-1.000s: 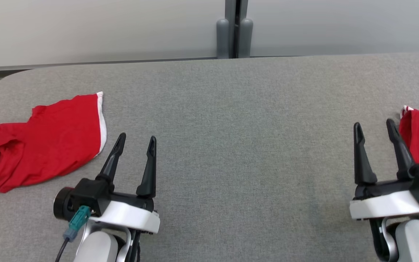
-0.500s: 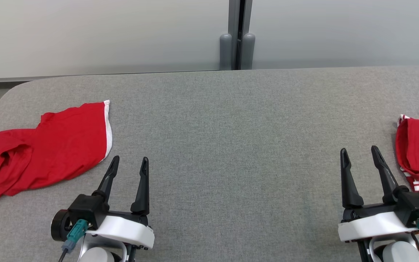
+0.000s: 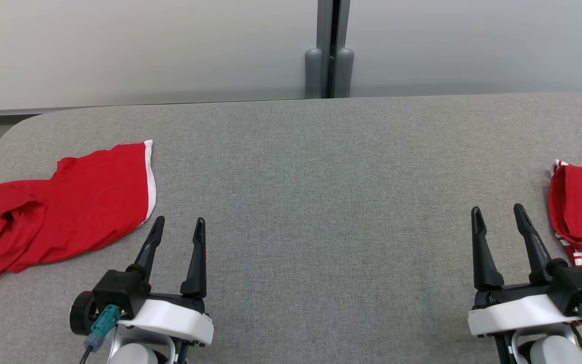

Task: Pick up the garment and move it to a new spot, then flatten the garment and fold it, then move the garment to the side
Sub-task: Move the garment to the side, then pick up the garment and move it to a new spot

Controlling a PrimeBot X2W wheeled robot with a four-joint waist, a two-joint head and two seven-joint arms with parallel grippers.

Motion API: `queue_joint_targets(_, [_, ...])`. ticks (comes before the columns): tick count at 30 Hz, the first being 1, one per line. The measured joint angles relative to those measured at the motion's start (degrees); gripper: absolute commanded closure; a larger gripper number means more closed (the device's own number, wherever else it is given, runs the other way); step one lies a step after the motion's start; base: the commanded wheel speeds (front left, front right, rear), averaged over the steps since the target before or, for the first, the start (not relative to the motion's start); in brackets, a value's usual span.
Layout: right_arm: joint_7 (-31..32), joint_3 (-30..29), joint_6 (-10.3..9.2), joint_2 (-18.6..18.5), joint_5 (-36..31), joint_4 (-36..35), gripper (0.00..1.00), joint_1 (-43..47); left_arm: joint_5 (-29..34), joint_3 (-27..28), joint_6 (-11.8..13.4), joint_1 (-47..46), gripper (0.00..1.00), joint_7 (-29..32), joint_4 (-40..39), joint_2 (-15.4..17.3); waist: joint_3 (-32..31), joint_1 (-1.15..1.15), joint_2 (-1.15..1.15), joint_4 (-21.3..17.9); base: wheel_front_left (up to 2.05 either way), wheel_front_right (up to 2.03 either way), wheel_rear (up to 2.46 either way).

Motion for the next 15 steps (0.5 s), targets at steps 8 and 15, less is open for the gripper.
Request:
queue_joint_targets(8, [0.00,0.23,0.00,0.00,0.36,0.09,0.00,0.00,0.00,0.11,-0.03,0.02,0.00,0.00,-0.03,-0.01,0.02,0.00,0.00,-0.07,0.00,0.00,0.00])
queue_joint_targets(15, [0.00,0.37,0.00,0.01,0.56,0.31,0.00,0.00,0.00,0.14,-0.08,0.02,0.00,0.00,0.01,0.00,0.15,0.00,0.00,-0.14,0.00,0.00,0.00])
